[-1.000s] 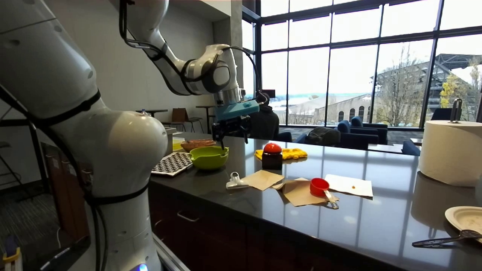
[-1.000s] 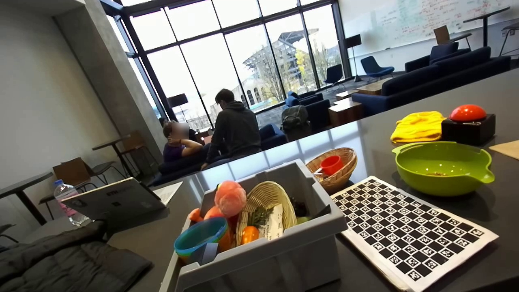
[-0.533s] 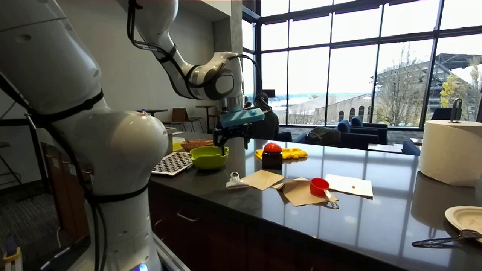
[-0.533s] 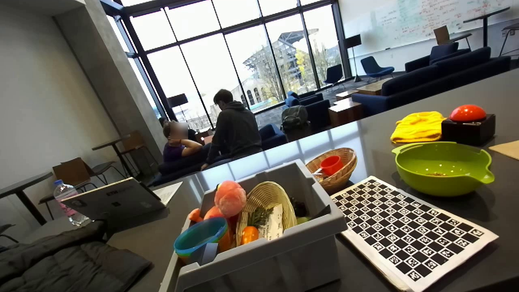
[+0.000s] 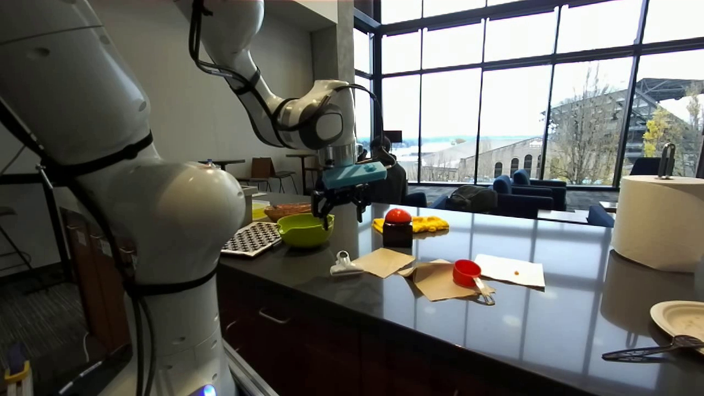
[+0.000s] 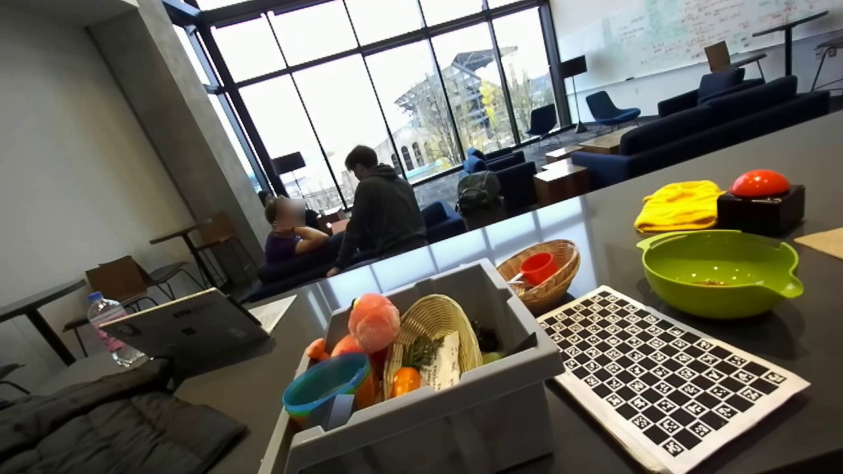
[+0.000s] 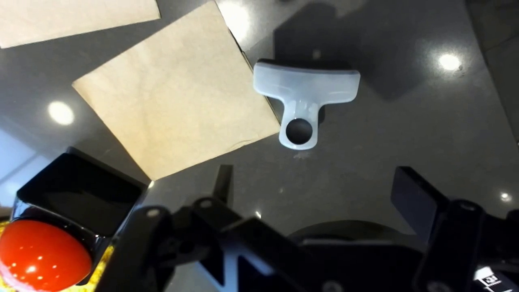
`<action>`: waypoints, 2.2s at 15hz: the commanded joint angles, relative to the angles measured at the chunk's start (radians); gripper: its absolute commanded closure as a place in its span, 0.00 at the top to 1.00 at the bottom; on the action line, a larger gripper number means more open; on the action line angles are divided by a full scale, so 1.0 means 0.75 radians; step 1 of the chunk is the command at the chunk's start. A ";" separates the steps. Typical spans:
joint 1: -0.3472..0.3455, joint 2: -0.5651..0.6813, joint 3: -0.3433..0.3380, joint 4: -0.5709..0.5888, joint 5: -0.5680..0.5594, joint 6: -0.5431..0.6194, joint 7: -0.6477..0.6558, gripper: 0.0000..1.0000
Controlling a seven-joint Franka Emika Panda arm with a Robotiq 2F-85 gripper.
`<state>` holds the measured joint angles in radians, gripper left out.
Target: Move the white clip to the right.
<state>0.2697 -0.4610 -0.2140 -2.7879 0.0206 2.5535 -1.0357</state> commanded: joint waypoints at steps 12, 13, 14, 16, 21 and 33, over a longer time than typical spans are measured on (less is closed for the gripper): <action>0.179 0.269 -0.026 0.001 0.457 0.367 -0.278 1.00; 0.179 0.277 -0.016 0.001 0.483 0.355 -0.293 1.00; 0.177 0.288 -0.005 0.002 0.498 0.354 -0.304 1.00; 0.172 0.305 0.008 0.002 0.526 0.343 -0.333 1.00; 0.193 0.392 -0.020 0.001 0.663 0.368 -0.466 1.00; 0.179 0.540 -0.011 0.004 1.087 0.475 -0.869 1.00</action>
<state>0.4025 -0.0753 -0.2269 -2.7853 0.7655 2.8744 -1.6091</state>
